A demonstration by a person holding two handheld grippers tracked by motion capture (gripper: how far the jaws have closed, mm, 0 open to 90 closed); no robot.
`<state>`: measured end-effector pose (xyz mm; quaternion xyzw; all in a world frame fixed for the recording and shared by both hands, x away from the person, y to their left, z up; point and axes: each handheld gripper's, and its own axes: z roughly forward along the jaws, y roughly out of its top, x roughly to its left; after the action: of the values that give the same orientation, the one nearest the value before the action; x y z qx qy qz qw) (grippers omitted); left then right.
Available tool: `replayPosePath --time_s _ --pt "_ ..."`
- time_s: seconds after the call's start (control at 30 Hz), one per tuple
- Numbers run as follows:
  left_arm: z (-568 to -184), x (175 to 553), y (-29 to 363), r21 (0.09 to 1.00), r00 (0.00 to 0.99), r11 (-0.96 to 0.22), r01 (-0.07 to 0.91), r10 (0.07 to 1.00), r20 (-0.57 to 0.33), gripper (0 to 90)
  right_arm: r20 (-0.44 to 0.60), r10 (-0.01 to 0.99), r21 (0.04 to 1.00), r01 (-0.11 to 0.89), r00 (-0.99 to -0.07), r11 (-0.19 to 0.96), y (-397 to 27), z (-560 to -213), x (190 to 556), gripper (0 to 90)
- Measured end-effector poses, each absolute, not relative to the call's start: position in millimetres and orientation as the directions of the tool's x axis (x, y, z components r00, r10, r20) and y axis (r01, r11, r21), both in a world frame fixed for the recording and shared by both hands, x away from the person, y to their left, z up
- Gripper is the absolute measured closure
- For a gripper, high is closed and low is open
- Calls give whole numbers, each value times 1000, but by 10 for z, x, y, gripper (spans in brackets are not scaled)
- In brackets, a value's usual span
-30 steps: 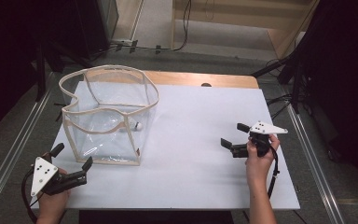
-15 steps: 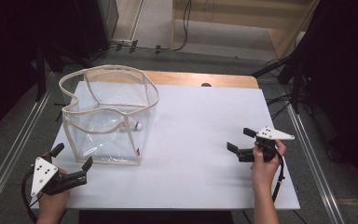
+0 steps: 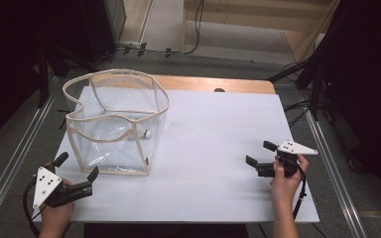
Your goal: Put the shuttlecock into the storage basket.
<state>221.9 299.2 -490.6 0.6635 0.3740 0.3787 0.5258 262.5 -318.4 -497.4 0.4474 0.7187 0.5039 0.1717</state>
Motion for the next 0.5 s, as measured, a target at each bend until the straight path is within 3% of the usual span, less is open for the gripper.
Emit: replayPosePath --time_s 0.5 --pt "-4905 2220 2999 982 434 -164 99 895 106 0 206 833 882 466 -513 68 -3304 -5044 2494 0"
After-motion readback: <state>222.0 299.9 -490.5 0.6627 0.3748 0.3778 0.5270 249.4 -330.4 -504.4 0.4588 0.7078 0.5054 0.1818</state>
